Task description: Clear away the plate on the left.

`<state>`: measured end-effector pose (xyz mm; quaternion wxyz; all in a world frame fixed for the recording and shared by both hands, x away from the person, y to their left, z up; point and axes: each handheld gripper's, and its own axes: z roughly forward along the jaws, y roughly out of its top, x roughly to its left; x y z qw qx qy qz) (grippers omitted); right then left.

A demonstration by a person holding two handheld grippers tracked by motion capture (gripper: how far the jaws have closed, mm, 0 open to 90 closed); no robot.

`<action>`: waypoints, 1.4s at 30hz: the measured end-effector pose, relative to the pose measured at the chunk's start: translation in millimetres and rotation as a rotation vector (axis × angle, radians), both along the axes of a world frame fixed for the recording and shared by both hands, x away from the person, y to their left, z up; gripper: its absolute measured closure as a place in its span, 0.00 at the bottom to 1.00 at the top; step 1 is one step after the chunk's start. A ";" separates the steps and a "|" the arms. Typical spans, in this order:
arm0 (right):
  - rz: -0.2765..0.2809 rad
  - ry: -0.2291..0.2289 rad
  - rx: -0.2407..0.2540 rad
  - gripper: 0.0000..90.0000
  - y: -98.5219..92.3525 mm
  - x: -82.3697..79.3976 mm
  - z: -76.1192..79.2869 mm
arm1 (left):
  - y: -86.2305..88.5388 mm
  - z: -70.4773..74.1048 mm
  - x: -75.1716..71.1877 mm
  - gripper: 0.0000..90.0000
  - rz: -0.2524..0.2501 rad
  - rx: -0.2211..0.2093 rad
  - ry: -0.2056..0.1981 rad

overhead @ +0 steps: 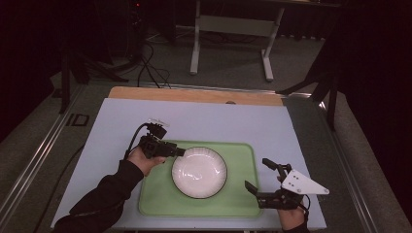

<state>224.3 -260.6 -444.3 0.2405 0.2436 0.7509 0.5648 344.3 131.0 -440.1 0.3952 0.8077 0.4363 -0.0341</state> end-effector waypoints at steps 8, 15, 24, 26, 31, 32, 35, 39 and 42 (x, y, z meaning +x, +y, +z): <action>0.000 0.005 -0.003 0.12 0.6 0.5 -0.8 | -2.6 13.5 -13.5 0.09 -0.081 -0.042 -0.113; -0.002 0.002 -0.007 0.12 1.3 -0.1 -0.3 | 0.9 21.0 -25.6 0.00 -0.085 -0.073 -0.186; -0.005 -0.001 -0.012 0.12 1.3 -0.6 -0.2 | 12.5 28.3 -46.1 0.00 -0.120 -0.075 -0.242; -0.005 -0.003 -0.013 0.12 1.6 -0.7 -0.2 | 16.8 31.1 -51.7 0.00 -0.123 -0.073 -0.252; -0.004 -0.004 -0.019 0.12 2.6 -0.7 -0.4 | 26.0 36.0 -63.7 0.00 -0.123 -0.078 -0.276; -0.005 -0.003 -0.019 0.12 3.1 -0.9 -0.3 | 27.0 36.2 -65.4 0.00 -0.121 -0.076 -0.283; -0.004 -0.005 -0.020 0.12 3.6 -1.2 0.0 | 30.8 35.4 -70.8 0.00 -0.120 -0.068 -0.310; -0.005 -0.008 -0.019 0.12 3.5 -1.7 0.2 | 37.5 31.9 -78.0 0.00 -0.120 -0.058 -0.357; -0.006 -0.005 -0.016 0.12 3.2 -1.6 0.0 | 44.4 29.1 -82.8 0.00 -0.124 -0.090 -0.386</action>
